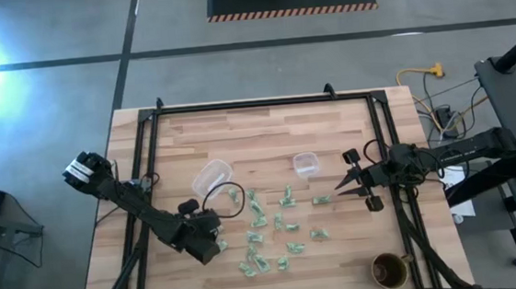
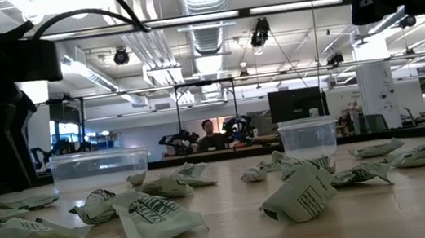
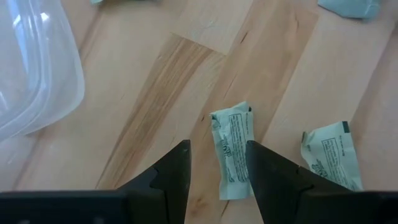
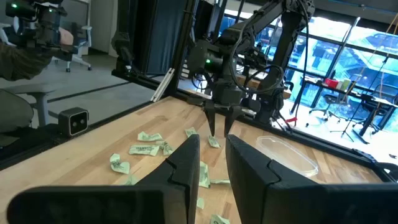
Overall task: Pick and place Stevia / Truvia into bins
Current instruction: Put the light green stevia packet into the left transparent container
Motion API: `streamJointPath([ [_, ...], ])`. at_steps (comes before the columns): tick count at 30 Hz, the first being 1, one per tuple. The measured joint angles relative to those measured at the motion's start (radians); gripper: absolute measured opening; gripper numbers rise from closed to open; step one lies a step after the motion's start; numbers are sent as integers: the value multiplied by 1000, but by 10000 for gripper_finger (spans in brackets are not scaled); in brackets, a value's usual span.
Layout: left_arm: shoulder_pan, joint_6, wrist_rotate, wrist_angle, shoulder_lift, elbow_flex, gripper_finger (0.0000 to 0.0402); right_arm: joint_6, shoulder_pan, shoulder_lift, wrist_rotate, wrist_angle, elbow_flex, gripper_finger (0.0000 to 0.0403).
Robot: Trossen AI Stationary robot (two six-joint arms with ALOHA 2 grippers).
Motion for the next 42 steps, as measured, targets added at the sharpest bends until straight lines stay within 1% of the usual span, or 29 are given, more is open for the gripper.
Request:
streamJointPath([
  [6, 0, 30, 0, 79, 0, -39, 137, 0, 0, 0, 0, 0, 0, 68],
  [9, 0, 32, 0, 92, 0, -50, 137, 0, 0, 0, 0, 0, 0, 68],
  [12, 0, 34, 0, 96, 0, -52, 137, 0, 0, 0, 0, 0, 0, 68],
  [19, 0, 80, 27, 170, 1, -52, 137, 0, 0, 0, 0, 0, 0, 68],
  [25, 1, 78, 63, 170, 32, -52, 137, 0, 0, 0, -1, 0, 0, 68],
  [29, 3, 85, 63, 168, 50, -49, 137, 0, 0, 0, -1, -1, 0, 68],
  [39, 4, 102, 64, 156, 47, -47, 136, 0, 0, 0, -1, -1, 0, 68],
  [42, 4, 103, 61, 156, 47, -48, 127, 0, 0, 0, -1, -1, 0, 68],
])
